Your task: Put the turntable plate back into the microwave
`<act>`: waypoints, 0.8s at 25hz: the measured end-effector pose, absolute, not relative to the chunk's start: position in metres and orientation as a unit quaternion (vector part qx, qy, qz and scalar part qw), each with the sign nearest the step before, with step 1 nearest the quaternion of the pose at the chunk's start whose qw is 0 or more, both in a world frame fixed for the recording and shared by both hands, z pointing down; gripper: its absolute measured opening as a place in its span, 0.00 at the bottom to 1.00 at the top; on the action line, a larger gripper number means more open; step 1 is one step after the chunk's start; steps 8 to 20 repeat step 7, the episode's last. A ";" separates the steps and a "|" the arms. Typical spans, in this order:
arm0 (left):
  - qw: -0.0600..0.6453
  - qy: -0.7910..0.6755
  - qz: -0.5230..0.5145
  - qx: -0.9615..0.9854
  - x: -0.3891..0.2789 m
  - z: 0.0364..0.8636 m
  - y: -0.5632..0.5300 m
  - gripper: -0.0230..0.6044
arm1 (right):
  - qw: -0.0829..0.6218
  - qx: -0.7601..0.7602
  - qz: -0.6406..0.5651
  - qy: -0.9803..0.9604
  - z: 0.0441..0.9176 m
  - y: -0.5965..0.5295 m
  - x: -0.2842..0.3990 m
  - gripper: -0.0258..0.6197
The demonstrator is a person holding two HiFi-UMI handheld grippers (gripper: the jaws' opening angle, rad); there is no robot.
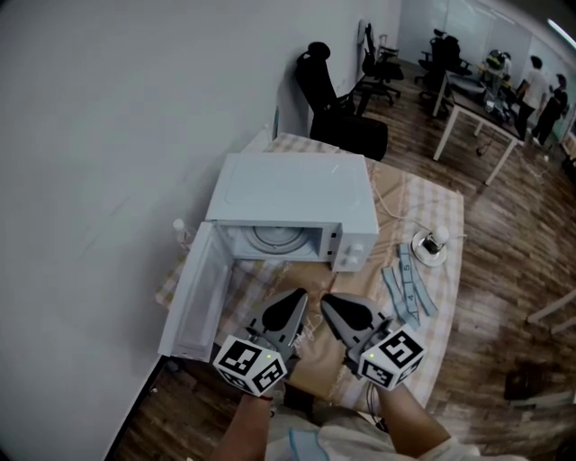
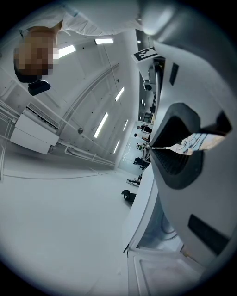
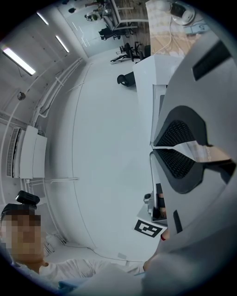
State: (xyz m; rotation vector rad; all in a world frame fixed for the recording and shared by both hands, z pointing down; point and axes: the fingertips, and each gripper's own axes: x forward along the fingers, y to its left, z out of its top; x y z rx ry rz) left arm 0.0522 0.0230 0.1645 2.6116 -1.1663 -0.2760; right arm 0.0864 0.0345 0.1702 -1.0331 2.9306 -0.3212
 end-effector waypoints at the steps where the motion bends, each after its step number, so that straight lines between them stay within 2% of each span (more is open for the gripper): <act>1: 0.134 -0.402 -0.094 0.901 0.052 0.164 0.023 0.06 | 0.008 -0.330 -0.102 0.938 0.170 0.035 0.085 0.10; 20: 0.135 -0.399 -0.095 0.902 0.050 0.168 0.021 0.06 | 0.004 -0.332 -0.105 0.937 0.175 0.034 0.083 0.10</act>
